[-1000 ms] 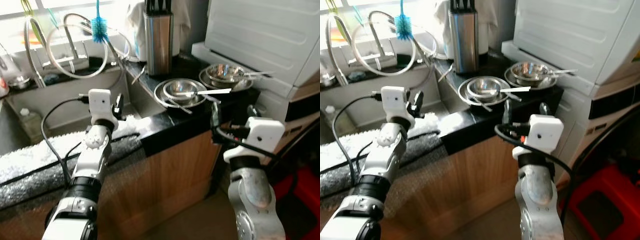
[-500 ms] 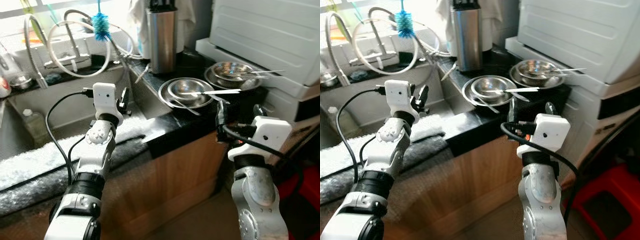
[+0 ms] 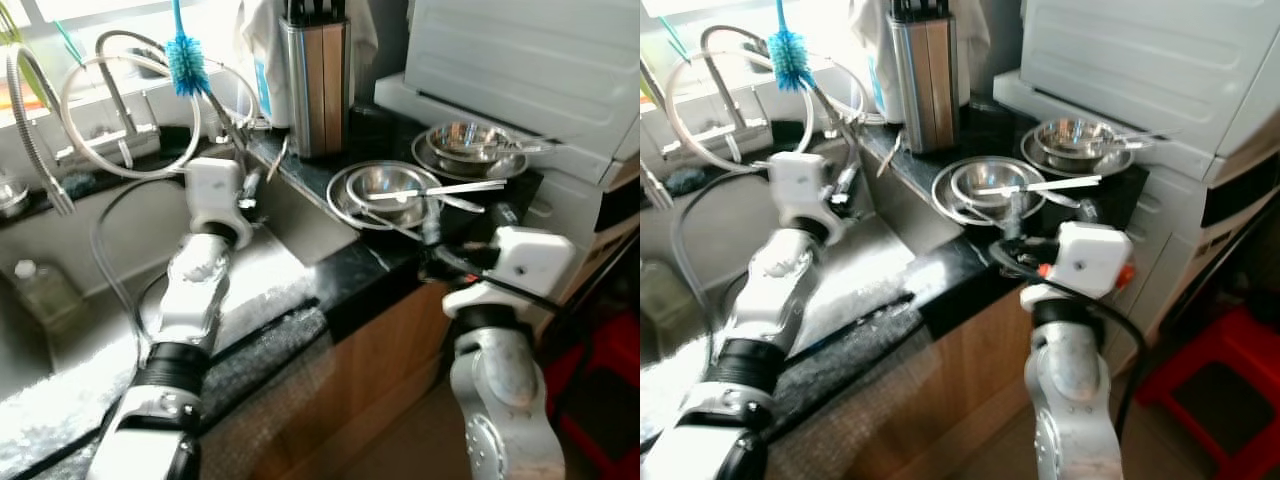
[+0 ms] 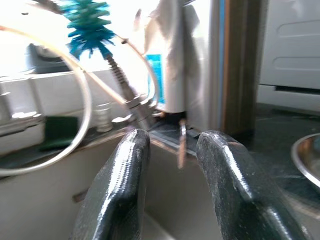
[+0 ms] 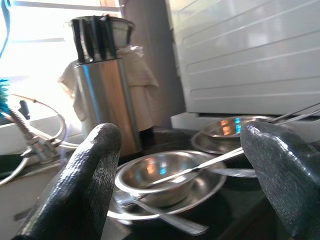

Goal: Kitchen organization

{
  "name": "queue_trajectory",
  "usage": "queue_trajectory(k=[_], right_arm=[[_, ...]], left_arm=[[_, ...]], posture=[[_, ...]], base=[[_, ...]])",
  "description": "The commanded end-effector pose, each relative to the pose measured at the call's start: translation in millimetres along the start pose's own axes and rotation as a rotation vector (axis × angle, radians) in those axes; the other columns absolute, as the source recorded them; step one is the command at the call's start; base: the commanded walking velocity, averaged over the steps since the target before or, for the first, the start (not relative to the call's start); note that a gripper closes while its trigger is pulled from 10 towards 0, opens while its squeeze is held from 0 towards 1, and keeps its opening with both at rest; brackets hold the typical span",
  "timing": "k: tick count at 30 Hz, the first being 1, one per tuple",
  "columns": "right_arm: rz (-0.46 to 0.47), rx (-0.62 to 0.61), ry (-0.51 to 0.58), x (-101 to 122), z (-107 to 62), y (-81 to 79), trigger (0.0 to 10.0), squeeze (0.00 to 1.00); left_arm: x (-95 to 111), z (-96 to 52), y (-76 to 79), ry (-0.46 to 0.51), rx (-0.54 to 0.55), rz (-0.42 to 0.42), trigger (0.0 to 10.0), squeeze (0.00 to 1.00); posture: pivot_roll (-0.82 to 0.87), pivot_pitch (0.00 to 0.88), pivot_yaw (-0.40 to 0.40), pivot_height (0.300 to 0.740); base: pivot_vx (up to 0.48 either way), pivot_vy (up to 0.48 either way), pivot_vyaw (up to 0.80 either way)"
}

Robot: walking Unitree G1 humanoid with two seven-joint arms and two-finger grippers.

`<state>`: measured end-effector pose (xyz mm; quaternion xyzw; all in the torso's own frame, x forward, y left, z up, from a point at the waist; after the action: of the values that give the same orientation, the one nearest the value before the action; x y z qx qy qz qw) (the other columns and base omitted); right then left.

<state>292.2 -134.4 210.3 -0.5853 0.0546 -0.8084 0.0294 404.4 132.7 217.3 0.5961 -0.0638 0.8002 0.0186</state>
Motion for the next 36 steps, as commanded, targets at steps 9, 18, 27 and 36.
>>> queue_trajectory(k=[9,18,27,36], right_arm=[[-0.004,-0.006,0.001,0,0.1,2.0,10.0,0.0],[-0.005,-0.007,0.001,0,0.2,2.5,10.0,0.0],[-0.01,-0.008,-0.005,-2,-0.3,2.4,10.0,0.0],[-0.015,-0.003,-0.009,-2,-0.7,1.3,10.0,0.0]], left_arm=[[6,1.0,6.5,0.019,-0.026,0.001,10.0,0.0],[9,-0.2,13.6,0.036,-0.056,-0.009,10.0,0.0],[9,-1.7,17.2,0.042,-0.082,-0.004,10.0,0.0],[8,-2.3,17.9,0.036,-0.084,-0.007,10.0,0.0]], posture=[[-0.21,0.0,0.065,0.74],[-0.21,0.0,0.063,0.74],[-0.21,0.0,0.064,0.74],[-0.21,0.0,0.063,0.74]], base=[[0.0,0.0,0.0],[0.0,0.0,0.0],[0.0,0.0,0.0],[0.226,0.0,0.0]])
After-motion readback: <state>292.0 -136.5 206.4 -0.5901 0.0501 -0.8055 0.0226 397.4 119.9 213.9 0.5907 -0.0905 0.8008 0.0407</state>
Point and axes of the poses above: a point about 5 cm out from each wrist's last joint towards the gripper, its own z axis pointing out of the wrist towards the gripper, its own x axis along the axis of the wrist's last joint, y = z × x, the point moved 4 cm from there along z, pointing out of the wrist towards the gripper, and after that the axes turned 4 degrees about z, right-handed, at the moved point
